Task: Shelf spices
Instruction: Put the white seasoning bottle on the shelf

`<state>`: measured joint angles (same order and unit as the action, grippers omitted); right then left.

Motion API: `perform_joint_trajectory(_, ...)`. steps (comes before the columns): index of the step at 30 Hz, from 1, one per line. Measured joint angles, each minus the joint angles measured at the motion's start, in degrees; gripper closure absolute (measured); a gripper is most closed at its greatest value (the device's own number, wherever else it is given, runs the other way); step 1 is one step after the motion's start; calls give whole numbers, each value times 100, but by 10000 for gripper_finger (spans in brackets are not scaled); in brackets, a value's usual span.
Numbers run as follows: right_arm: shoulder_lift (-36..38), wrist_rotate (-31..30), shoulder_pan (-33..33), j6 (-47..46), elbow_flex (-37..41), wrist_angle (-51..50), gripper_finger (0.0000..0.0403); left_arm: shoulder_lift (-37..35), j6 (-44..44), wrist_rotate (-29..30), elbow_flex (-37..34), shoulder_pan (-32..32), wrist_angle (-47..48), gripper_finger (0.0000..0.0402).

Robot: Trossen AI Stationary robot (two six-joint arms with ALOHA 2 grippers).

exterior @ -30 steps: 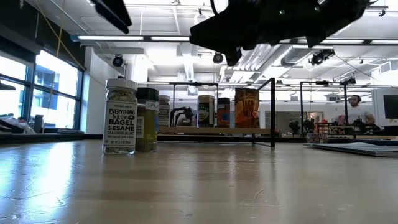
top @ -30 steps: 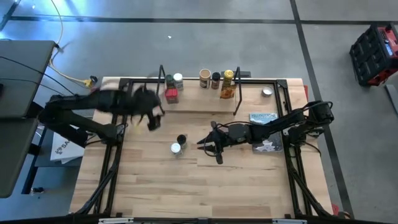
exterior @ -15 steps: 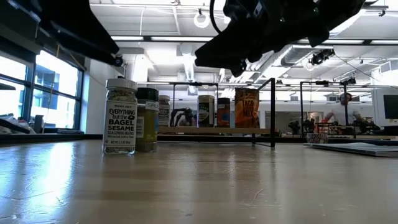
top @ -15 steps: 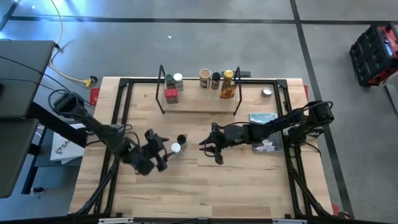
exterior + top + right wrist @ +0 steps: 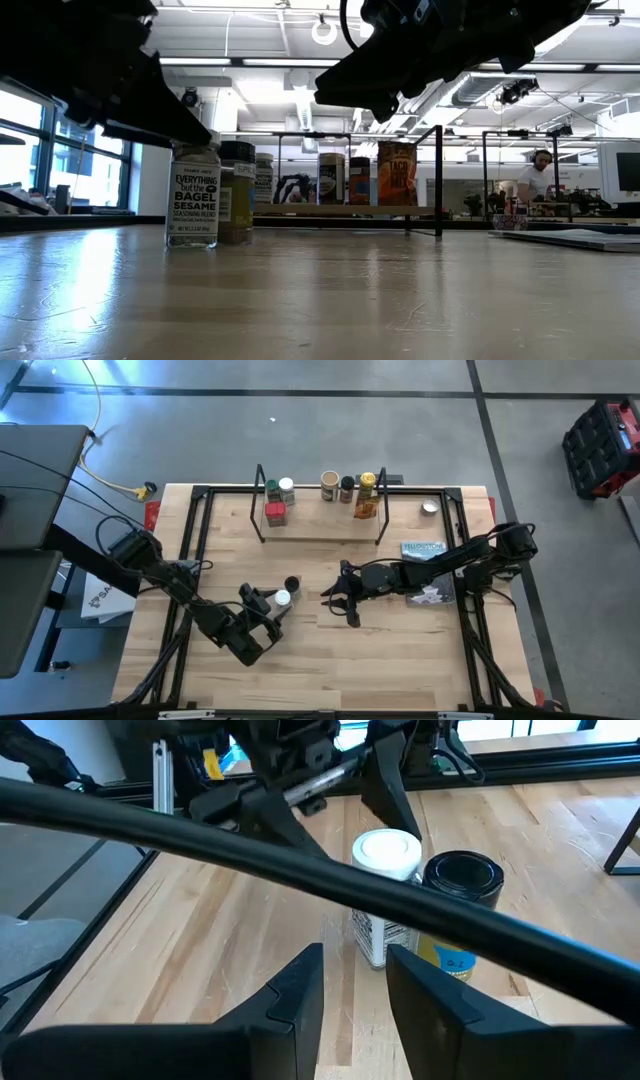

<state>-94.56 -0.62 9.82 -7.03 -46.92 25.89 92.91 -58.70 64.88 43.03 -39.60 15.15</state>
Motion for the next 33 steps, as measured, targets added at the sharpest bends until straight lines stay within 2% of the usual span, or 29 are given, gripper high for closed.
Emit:
perform_joint_trajectory(7, 0, 0, -2, 0, 0, 0, 298, 414, -18, 72, 0, 149, -678, 101)
perform_joint_trajectory(13, 0, 0, -2, -50, 2, -4, 298, 441, -59, 258, 2, 176, -782, 109)
perform_joint_trajectory(16, 0, 0, -2, -62, 2, -17, 298, 441, -81, 259, 2, 176, -784, 133)
perform_joint_trajectory(21, 0, 0, -2, -61, 4, -61, 298, 440, -108, 235, 20, 161, -762, 204)
perform_joint_trajectory(22, 0, 0, -2, -62, 4, -61, 298, 422, -72, 199, 31, 154, -760, 207)
perform_joint_trajectory(27, 0, 0, -2, -61, 4, -79, 298, 98, 558, -294, 268, 108, -713, 207)
perform_joint_trajectory(33, 0, 0, -2, -61, 4, -93, 298, -604, 2182, -894, 880, 82, -725, 207)
